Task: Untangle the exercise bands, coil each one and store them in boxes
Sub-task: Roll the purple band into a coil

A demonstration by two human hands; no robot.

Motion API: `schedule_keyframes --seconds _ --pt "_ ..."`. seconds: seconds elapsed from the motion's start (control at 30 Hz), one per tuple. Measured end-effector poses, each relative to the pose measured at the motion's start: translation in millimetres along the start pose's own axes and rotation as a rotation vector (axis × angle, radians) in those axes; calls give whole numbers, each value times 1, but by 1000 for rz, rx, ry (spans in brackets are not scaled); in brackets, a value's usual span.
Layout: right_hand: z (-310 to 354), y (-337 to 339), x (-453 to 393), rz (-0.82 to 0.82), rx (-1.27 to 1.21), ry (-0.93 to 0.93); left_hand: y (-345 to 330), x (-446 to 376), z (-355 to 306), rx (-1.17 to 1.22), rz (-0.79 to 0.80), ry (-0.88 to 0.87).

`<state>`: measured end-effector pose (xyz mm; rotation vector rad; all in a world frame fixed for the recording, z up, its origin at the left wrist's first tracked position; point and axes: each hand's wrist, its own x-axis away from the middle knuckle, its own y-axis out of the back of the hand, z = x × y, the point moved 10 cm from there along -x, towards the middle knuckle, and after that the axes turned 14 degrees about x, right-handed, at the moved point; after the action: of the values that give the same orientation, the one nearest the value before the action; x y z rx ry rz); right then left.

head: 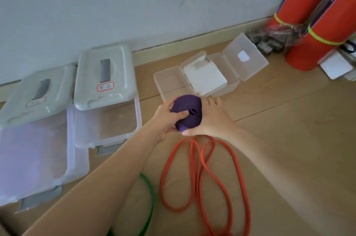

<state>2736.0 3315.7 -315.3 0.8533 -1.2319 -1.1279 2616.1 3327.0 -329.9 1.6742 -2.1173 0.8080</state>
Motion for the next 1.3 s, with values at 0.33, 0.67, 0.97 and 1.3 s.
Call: schedule_keyframes --seconds 0.33,0.67,0.97,1.3 --pt "-85 7 3 -113 -366 -168 4 -14 -29 -691 -100 -355" --pt "18 16 1 -108 -399 66 79 66 -69 -978 -223 -726" --pt "208 2 -9 145 -267 424 221 99 -53 -1066 -376 -520" --pt "213 -19 -20 205 -190 317 210 110 -17 -1188 -81 -706"
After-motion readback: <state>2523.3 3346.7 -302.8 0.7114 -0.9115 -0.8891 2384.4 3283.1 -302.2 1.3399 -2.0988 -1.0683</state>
